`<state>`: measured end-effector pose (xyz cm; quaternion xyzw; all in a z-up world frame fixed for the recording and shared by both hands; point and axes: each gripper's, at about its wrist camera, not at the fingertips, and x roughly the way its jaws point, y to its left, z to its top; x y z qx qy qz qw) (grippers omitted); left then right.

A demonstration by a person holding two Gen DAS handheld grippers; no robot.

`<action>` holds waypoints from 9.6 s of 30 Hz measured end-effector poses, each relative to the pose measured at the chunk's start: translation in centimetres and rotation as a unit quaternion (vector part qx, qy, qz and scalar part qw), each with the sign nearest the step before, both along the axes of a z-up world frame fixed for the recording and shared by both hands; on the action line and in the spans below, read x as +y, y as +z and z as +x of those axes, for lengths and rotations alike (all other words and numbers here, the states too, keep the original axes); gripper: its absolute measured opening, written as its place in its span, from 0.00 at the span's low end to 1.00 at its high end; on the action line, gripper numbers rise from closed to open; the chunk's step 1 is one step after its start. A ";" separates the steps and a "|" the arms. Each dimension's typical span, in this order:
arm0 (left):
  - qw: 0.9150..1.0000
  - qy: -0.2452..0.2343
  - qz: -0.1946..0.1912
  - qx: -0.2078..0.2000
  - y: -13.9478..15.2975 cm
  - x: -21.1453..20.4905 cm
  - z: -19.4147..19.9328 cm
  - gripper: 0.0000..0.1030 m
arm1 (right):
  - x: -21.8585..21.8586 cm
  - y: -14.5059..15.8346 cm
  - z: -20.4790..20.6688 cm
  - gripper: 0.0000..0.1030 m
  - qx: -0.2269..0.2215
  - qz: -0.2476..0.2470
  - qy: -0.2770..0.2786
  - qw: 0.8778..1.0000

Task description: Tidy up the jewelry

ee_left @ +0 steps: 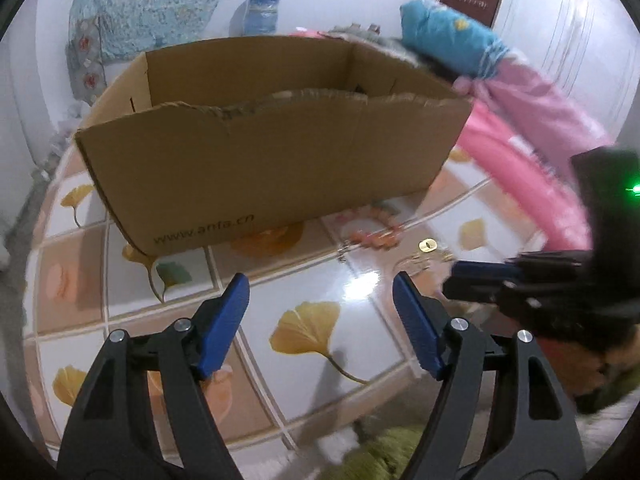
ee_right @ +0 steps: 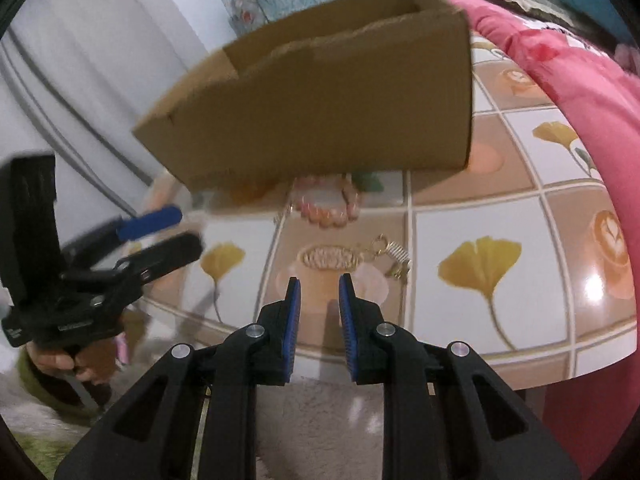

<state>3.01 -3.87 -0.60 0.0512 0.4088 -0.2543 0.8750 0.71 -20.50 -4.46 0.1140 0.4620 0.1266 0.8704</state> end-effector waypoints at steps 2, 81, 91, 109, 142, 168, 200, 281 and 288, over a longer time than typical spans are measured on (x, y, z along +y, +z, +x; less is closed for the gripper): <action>1.000 -0.003 0.018 -0.004 -0.6 -0.9 0.5 0.58 | 0.3 -0.4 0.3 0.20 0.004 -0.005 -0.001 1.000; 0.999 0.027 0.010 0.025 -2.4 0.9 3.6 0.00 | 0.3 -0.1 2.8 0.22 0.007 -0.039 -0.014 0.999; 0.999 0.027 0.012 0.025 -2.4 0.9 3.6 0.00 | 2.5 -0.4 3.2 0.25 -0.012 -0.079 0.006 0.997; 0.999 0.028 0.011 0.025 -2.4 0.8 3.6 0.00 | 3.5 -1.0 3.0 0.15 -0.038 -0.128 0.046 0.990; 0.993 -0.003 -0.108 -0.052 10.5 3.7 0.2 0.00 | 0.5 10.8 0.3 0.15 -0.168 -0.049 0.025 0.984; 0.994 0.015 0.002 0.112 6.1 1.0 17.0 0.06 | 2.7 9.1 24.4 0.15 0.055 -0.027 0.062 0.996; 0.998 -0.035 -0.039 -0.026 13.1 5.6 2.7 0.77 | -5.0 17.7 4.9 0.27 -0.132 0.011 0.017 0.991; 0.996 -0.065 0.050 -0.027 -1.7 -2.8 -2.3 0.47 | -1.3 0.3 2.9 0.26 0.037 0.073 0.004 0.997; 0.992 -0.091 0.081 -0.029 -2.3 -4.2 -1.4 0.27 | -3.5 0.3 2.4 0.26 0.029 0.088 -0.005 0.996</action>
